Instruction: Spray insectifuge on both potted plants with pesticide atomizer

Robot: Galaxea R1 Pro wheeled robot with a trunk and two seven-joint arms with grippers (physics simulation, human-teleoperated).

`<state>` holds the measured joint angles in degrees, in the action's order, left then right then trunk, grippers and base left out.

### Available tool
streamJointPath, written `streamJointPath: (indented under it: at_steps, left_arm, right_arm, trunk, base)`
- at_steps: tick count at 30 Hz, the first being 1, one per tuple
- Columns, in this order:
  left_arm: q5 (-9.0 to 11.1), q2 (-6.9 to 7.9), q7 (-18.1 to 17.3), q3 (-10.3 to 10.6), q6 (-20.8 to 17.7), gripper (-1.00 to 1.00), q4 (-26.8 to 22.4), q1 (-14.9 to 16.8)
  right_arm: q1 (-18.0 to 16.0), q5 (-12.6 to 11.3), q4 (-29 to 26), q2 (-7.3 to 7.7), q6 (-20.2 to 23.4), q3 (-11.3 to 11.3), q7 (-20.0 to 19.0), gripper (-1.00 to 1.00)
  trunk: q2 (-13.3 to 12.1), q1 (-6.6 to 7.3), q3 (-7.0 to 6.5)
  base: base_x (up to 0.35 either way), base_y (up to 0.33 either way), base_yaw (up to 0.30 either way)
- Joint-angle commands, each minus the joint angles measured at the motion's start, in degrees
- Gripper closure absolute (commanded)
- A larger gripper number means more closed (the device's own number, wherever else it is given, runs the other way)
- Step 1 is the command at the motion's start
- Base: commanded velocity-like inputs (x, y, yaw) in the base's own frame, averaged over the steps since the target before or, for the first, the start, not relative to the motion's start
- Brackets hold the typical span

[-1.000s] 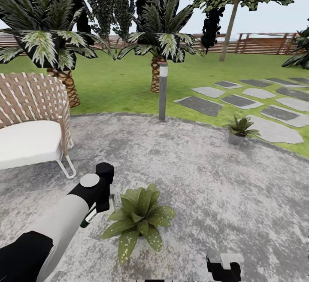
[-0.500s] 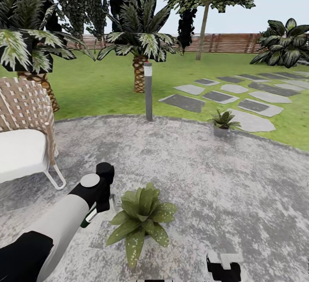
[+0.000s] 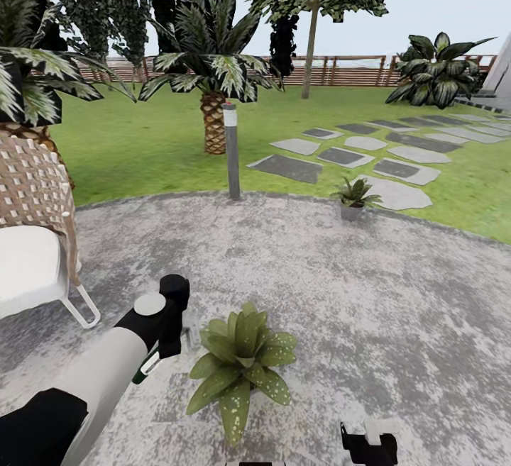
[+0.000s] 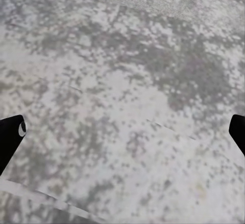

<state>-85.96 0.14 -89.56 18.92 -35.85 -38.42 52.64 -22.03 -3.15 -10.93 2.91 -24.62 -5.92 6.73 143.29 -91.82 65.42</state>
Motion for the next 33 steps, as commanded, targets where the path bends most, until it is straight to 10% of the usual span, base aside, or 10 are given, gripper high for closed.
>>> streamJointPath:
  at_steps: [1, 14, 24, 29, 33]
  left_arm:
    - [-0.3, -0.20, -0.4, 0.3, -0.5, 1.00, 0.0, -0.3]
    - [-0.1, 0.35, -0.4, -0.3, -1.0, 1.00, 0.4, -10.5]
    - [-0.1, -0.89, -0.4, -3.7, -5.4, 1.00, -1.9, -10.1]
    - [0.5, 2.11, -0.4, -7.3, -5.1, 1.00, -1.9, -9.8]
    - [0.5, -2.10, -0.4, -8.3, -4.5, 1.00, -2.8, -9.5]
  right_arm:
    - [0.0, -0.3, 0.0, 0.02, -0.1, -0.5, 0.3, -1.00]
    - [0.0, -0.2, 0.1, 0.00, -0.1, -0.5, 0.3, -1.00]
    - [0.0, -0.2, 1.4, -0.16, -0.1, -0.6, 0.3, -1.00]
    - [0.0, -0.2, 1.5, -0.23, -0.1, -0.6, 0.2, -1.00]
    - [0.0, -0.2, 1.5, -0.23, -0.1, -0.6, 0.3, -1.00]
  trunk:
    - [0.0, 0.01, 0.05]
    - [0.0, 0.01, 0.05]
    - [0.0, 0.01, 0.05]
    - [0.0, 0.01, 0.05]
    - [0.0, 0.01, 0.05]
  base:
    - [0.000, 0.003, -0.001]
    - [0.000, 0.000, 0.000]
    - [0.000, 0.000, 0.000]
    - [0.000, 0.000, 0.000]
    - [0.000, 0.000, 0.000]
